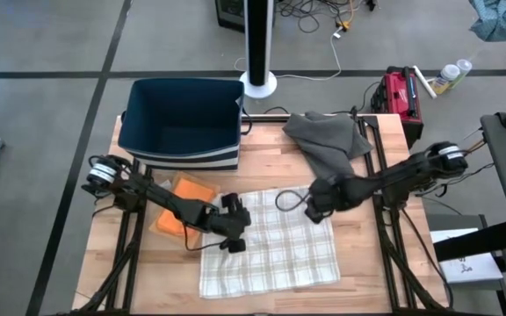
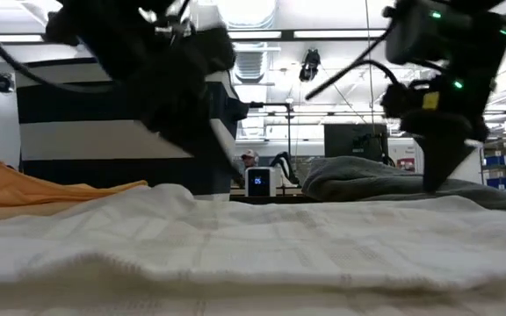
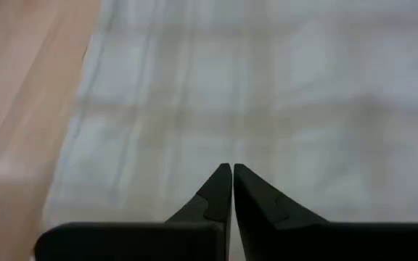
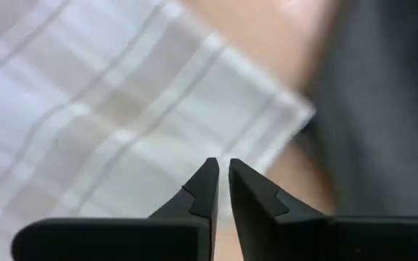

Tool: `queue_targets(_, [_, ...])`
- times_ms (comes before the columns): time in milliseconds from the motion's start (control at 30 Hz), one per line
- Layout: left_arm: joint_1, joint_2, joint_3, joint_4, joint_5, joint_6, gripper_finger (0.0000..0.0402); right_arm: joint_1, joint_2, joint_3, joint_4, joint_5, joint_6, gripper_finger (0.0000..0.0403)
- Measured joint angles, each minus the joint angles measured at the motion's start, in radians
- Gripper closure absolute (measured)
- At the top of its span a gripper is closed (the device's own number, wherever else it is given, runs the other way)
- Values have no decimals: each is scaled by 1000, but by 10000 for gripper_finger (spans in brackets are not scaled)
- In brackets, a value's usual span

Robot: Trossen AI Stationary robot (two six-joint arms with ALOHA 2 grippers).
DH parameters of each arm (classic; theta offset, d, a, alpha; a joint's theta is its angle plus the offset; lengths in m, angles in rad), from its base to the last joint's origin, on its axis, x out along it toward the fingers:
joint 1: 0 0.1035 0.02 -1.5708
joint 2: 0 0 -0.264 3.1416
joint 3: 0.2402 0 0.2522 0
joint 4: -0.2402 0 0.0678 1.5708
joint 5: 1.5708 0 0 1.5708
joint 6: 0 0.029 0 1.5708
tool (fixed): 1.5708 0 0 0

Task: Fold towel
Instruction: Fold the white patterned kitchen towel

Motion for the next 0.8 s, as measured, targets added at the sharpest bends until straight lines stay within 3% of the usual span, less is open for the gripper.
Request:
queue_targets(133, [-12, -6, -2, 94, 0, -12, 380, 63, 67, -30, 33, 0, 57, 383])
queue_targets(267, [-20, -5, -2, 125, -5, -14, 362, 48, 124, -34, -46, 53, 67, 389])
queue_targets(467, [-27, -33, -2, 94, -52, 26, 322, 40, 88, -11, -141, 85, 60, 390])
queue_targets(633, [-28, -39, -2, 57, -61, 20, 286, 118, 35, -8, -75, -9, 102, 390])
queue_targets(800, [-42, -32, -5, 56, -61, -24, 258, 135, 83, -40, -98, -29, 158, 390])
